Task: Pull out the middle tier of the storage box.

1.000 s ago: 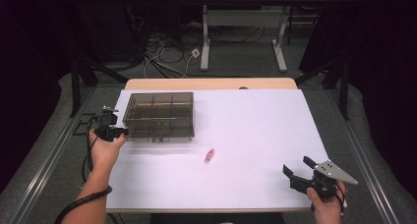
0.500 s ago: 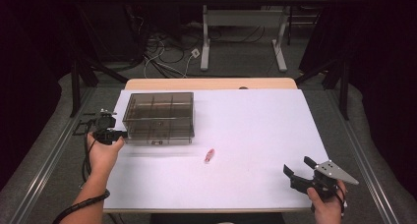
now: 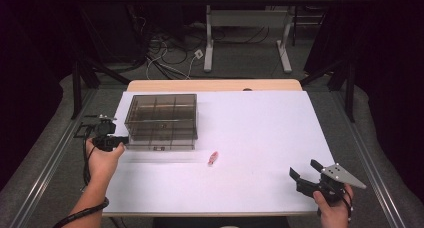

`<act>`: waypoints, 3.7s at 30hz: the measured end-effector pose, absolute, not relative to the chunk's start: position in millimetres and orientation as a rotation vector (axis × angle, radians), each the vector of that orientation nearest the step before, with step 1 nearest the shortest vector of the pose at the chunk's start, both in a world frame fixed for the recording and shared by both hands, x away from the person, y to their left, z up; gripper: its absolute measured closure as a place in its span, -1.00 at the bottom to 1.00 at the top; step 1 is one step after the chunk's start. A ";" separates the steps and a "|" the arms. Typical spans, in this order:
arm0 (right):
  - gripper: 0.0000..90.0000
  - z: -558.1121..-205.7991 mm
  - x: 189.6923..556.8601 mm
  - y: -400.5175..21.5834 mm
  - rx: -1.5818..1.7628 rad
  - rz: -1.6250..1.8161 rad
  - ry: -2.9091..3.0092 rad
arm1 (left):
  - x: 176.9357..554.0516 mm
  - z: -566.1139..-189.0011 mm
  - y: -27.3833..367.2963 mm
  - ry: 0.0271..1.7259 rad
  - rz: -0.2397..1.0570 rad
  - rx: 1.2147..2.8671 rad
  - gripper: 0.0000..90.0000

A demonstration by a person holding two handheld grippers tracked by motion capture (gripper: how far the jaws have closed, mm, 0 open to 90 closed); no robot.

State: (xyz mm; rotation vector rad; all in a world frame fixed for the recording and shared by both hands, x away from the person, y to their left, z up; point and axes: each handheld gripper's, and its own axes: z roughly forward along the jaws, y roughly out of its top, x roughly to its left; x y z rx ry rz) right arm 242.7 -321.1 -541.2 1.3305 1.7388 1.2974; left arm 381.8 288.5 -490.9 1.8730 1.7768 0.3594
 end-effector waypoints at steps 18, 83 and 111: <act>-0.67 -539.4 241.5 -322.6 1.331 1.294 1.718 | 370.9 -496.5 290.1 1.776 0.359 1.864 0.98; -0.67 -534.7 238.0 -320.9 1.274 1.264 1.709 | 349.5 -476.5 294.1 1.619 0.511 1.757 0.27; -0.67 -532.2 237.0 -317.9 1.244 1.262 1.715 | 341.4 -464.0 274.3 1.459 0.551 1.658 -0.43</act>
